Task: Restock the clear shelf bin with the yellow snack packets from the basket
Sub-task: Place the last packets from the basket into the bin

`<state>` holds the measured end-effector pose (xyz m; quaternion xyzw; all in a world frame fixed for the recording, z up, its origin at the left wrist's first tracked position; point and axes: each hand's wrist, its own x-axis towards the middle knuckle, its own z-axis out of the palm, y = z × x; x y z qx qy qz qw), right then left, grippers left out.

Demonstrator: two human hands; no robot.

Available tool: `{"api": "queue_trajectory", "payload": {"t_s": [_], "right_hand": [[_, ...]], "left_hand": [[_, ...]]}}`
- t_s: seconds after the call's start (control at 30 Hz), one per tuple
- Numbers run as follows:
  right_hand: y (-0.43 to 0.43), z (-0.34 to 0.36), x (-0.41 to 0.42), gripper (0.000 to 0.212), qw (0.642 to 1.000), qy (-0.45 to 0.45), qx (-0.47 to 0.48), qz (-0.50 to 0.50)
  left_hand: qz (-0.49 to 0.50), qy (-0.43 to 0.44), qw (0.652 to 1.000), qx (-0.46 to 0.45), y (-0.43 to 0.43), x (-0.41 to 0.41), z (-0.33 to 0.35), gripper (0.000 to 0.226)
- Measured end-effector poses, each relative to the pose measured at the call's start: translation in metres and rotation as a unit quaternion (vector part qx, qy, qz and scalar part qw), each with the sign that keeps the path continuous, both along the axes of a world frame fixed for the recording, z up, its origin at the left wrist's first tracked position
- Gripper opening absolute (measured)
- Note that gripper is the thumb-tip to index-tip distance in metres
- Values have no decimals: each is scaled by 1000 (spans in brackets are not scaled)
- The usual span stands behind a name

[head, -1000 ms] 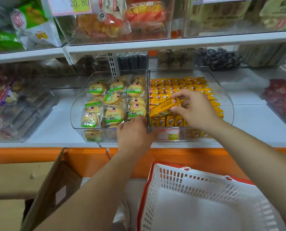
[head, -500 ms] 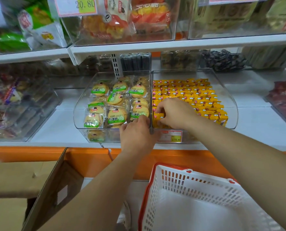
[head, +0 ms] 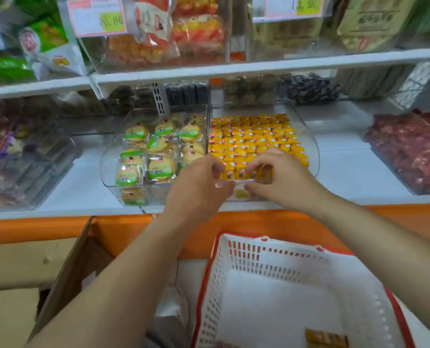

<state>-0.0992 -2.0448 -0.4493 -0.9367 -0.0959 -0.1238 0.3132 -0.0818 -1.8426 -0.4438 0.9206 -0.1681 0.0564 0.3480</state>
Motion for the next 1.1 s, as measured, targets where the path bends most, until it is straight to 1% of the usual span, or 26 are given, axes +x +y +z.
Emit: {"api": "queue_trajectory", "payload": {"t_s": [0.1, 0.2, 0.27, 0.33, 0.37, 0.47, 0.53, 0.63, 0.77, 0.8, 0.87, 0.9, 0.97, 1.03, 1.1], "right_hand": [[-34, -29, -45, 23, 999, 46, 22, -9], [-68, -83, -80, 23, 989, 140, 12, -47], [-89, -126, -98, 19, 975, 214, -15, -59], [-108, -169, -115, 17, 955, 287, -42, -70], [-116, -191, -123, 20, 942, 322, -54, -77], [-134, -248, -148, 34, 895, 428, -85, -95], [-141, -279, -161, 43, 870, 474, -92, -103], [-139, -318, -169, 53, 847, 511, -115, -88], [-121, -353, -162, 61, 819, 551, -155, -28], [-120, -359, -160, 64, 809, 562, -173, -15], [-122, -367, -158, 69, 781, 590, -203, 7], [-124, -369, -158, 70, 765, 606, -217, 18], [-126, -374, -158, 64, 739, 622, -257, 40], [-125, -377, -156, 55, 734, 614, -286, 49], [-124, -378, -153, 45, 742, 594, -307, 36]], "left_hand": [[-96, 75, 990, 69, -19, -33, -23, 23], [-170, 149, 958, 178, -42, -59, -70, 29], [-186, 196, 934, 236, -54, -69, -108, 33], [-182, 249, 914, 263, -65, -79, -151, 35], [-179, 273, 905, 271, -72, -84, -172, 36], [-189, 341, 882, 265, -93, -105, -233, 38], [-203, 379, 869, 246, -107, -119, -270, 38], [-222, 424, 844, 240, -128, -136, -318, 40], [-242, 490, 803, 241, -150, -144, -367, 52], [-243, 498, 800, 229, -154, -146, -376, 55], [-237, 494, 817, 183, -159, -151, -391, 57], [-233, 491, 825, 157, -161, -154, -397, 57], [-240, 495, 825, 131, -163, -162, -408, 61], [-262, 500, 815, 127, -166, -165, -418, 70], [-285, 498, 808, 136, -167, -164, -423, 78]]}}
